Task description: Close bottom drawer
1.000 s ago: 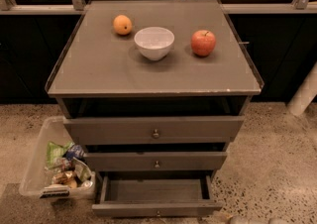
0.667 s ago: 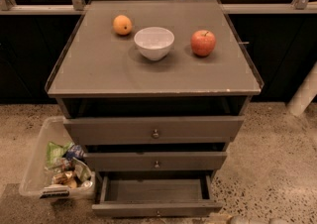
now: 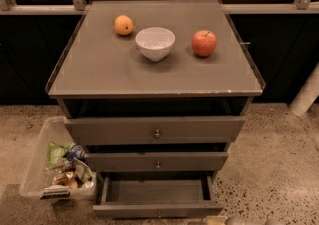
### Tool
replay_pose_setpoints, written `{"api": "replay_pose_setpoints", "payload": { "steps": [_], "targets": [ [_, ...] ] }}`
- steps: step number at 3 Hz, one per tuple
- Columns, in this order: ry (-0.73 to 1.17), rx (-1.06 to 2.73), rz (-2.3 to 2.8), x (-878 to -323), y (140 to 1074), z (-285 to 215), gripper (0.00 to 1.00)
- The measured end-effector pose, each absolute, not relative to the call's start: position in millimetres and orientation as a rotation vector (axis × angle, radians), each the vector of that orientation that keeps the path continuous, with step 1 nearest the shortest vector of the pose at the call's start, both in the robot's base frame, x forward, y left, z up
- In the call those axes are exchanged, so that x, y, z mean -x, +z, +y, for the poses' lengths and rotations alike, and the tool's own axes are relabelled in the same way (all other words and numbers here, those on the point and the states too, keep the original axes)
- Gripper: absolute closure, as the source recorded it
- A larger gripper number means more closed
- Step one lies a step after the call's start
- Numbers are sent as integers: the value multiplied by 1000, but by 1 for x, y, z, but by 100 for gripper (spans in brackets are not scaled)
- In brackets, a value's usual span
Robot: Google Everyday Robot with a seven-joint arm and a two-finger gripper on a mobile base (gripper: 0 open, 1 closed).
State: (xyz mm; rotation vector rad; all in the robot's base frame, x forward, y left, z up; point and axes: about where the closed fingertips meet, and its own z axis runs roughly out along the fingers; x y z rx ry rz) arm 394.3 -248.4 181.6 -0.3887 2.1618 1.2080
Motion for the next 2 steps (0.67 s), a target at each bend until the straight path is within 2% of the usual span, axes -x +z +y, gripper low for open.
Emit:
{"api": "replay_pose_setpoints", "payload": {
  "steps": [1,2],
  "targets": [
    [1183,375,2164,-414,145,-238,100],
    [1153,375,2142,-439,121,-229,100]
  ]
}}
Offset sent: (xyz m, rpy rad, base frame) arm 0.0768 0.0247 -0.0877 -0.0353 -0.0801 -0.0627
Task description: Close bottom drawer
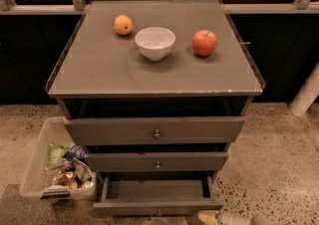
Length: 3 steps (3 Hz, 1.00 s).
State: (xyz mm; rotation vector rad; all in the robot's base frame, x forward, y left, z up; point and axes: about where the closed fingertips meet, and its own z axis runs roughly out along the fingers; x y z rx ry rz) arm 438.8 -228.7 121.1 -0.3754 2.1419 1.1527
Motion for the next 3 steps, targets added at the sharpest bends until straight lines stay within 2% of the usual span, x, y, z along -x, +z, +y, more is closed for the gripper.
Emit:
{"api": "replay_pose_setpoints", "payload": {
  "steps": [3],
  "targets": [
    [1029,542,2000,-510,134,-195,100]
  ]
}}
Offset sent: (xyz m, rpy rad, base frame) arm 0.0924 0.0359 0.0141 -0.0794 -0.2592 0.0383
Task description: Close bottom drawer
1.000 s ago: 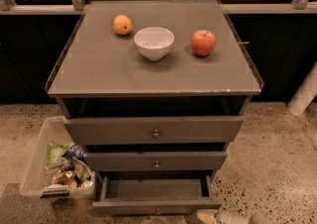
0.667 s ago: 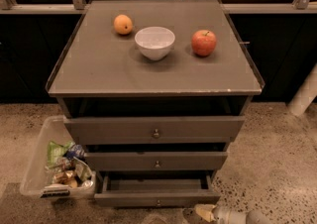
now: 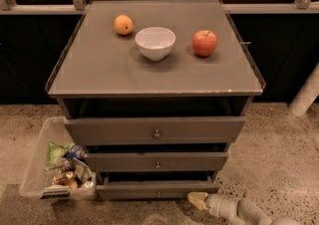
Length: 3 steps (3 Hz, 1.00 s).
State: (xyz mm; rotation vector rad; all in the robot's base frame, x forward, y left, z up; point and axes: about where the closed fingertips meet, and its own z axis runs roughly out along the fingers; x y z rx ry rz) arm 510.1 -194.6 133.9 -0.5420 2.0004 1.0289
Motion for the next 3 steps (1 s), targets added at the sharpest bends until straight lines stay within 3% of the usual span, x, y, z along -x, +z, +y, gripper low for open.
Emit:
{"api": "replay_pose_setpoints", "payload": {
  "steps": [3],
  "targets": [
    [978,681,1899,-553,155,-159,100]
  ]
}}
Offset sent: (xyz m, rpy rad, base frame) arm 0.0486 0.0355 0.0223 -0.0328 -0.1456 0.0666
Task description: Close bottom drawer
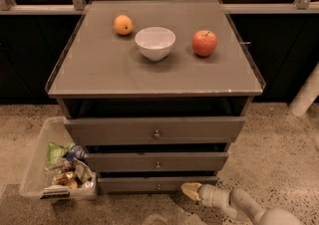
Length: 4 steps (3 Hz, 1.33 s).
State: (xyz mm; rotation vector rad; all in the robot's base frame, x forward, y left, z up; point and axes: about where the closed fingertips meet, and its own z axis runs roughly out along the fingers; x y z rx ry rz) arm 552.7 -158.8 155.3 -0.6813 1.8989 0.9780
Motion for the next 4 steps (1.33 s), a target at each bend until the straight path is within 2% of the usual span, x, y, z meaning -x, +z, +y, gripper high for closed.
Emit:
{"api": "replay_pose_setpoints", "payload": {
  "steps": [2,3,4],
  "targets": [
    [969,708,1886,-560,160,-152,100],
    [989,634,1947,-533,154,-173,100],
    [976,455,2040,-486,158,-219,100]
  ]
}}
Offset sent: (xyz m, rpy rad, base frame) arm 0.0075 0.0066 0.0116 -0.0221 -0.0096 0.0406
